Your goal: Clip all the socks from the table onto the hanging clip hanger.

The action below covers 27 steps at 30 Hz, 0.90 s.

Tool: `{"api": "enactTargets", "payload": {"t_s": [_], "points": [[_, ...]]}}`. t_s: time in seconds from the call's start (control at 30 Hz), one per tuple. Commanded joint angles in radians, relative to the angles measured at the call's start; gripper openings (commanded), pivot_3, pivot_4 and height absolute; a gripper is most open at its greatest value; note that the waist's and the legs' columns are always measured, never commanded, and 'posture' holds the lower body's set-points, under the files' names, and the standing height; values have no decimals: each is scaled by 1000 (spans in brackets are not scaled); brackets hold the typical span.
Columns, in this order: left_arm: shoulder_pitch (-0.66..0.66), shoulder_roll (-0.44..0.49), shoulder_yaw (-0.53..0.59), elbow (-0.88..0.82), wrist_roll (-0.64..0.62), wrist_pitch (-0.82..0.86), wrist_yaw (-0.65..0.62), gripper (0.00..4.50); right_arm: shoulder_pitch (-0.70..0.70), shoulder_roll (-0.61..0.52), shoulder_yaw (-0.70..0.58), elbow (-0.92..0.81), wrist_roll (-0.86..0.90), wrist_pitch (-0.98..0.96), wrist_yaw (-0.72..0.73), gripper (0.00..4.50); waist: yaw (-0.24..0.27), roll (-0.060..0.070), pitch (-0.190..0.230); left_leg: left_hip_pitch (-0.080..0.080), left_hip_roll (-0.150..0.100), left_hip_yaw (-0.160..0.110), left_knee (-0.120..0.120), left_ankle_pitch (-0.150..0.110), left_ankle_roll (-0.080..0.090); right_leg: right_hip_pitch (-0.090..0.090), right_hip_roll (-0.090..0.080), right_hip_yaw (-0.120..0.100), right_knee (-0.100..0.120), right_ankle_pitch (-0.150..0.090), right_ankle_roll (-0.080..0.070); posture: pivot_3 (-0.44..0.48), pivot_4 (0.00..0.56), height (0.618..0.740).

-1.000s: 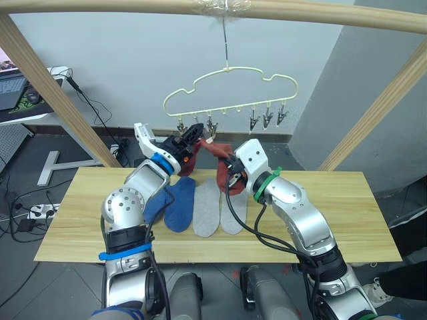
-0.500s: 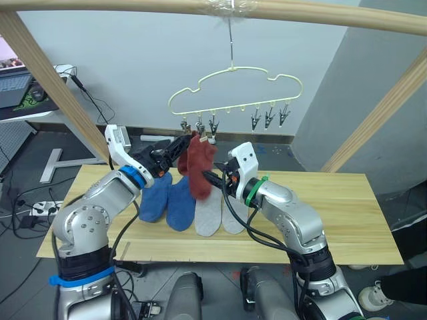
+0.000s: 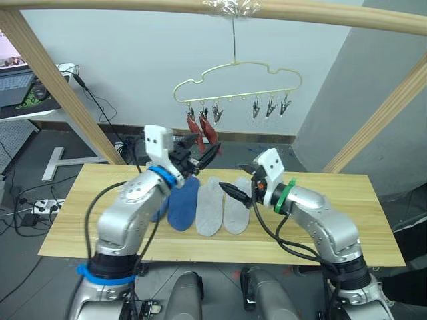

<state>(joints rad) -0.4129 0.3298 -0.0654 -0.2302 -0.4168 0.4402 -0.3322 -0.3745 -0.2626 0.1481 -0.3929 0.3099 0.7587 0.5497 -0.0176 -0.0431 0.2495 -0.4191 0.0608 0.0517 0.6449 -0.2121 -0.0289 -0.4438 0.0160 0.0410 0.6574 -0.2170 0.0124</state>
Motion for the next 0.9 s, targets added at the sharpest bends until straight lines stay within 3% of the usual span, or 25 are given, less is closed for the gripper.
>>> {"api": "enactTargets", "payload": {"t_s": [0.03, 0.27, 0.5, 0.9], "points": [[-27, -23, -14, 32, 72, -86, -4, 3318, -18, -20, -24, -63, 47, 6, 21, 4500, -6, 0, 0, 0, 0, 0, 0, 0, 0, 0, 0, 0, 0, 0, 0, -32, 221, 740], [-133, -146, -28, 327, 251, -293, 94, 3318, -119, -94, -149, -103, 160, 38, 42, 4500, -17, 0, 0, 0, 0, 1, 0, 0, 0, 0, 0, 0, 0, 0, 0, -73, 227, 740], [-205, -198, 6, 498, 303, -392, 132, 3318, -182, -86, -180, -79, 195, 49, -12, 4500, -24, 0, 0, -2, 0, 0, -1, 0, 0, -1, 0, 0, 0, 0, 1, -99, 235, 740], [-281, -235, 21, 603, 359, -461, 171, 3318, -192, -98, -192, -75, 207, 48, -49, 4500, -37, 0, 0, -3, 0, 0, 0, 0, 0, -2, 0, 0, 0, 0, 1, -118, 233, 740]]}}
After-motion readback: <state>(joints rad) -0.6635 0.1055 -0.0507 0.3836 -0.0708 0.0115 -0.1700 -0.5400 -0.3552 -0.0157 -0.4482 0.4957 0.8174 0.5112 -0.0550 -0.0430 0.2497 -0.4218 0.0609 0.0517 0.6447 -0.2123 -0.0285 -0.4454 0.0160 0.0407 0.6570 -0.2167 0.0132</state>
